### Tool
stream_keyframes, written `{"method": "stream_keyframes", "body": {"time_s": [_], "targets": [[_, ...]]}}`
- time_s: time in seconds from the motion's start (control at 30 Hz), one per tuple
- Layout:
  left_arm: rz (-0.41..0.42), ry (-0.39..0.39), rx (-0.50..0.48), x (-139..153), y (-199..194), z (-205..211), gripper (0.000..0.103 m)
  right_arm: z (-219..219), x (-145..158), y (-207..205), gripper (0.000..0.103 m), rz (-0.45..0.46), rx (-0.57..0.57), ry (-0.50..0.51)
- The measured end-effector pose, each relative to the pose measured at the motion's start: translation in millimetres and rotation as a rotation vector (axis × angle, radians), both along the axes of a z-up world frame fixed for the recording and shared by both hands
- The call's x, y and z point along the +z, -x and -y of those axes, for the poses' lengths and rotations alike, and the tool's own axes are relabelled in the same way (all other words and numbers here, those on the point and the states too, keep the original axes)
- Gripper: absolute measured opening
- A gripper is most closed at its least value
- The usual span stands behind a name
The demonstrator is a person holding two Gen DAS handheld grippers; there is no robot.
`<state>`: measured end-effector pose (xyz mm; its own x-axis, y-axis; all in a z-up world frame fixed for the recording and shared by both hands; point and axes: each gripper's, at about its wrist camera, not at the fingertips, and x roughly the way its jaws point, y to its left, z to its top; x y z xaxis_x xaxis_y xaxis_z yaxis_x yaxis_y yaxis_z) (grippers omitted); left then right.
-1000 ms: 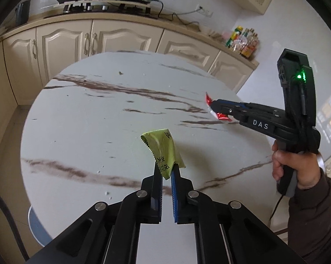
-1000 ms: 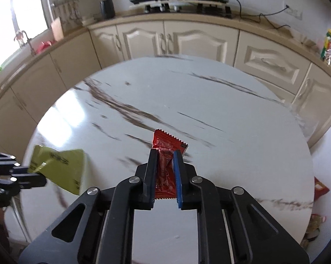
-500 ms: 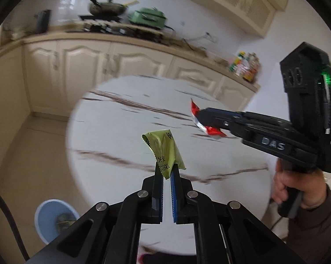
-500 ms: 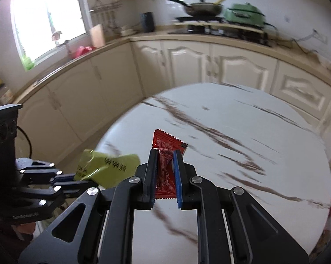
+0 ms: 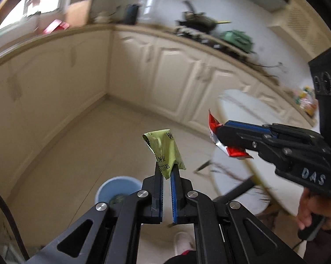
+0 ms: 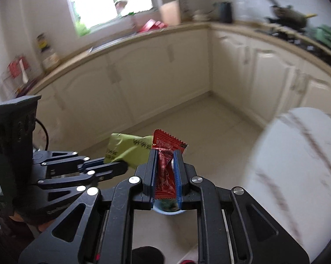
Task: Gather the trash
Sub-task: 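Carry the yellow-green packet and red wrapper over the blue bucket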
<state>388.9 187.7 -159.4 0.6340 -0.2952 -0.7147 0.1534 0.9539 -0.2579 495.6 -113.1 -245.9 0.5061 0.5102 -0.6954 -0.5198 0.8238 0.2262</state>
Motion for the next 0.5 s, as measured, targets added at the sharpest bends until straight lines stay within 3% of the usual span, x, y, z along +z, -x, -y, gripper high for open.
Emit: {"method": "stream_keyframes", "body": {"time_s": [0.2,0.5], "targets": [[-0.157,-0.007,0.11,-68.3,-24.6,-41.5,0.002,-68.0,-77.9,-29.1,0.014,-0.138,0.089,0.034],[-0.465,0.03,0.142,-213.1,-103.6,-53.2,0.002,-88.2,-232.5,-90.1,0.014,-0.434,0.066,0.027]]}}
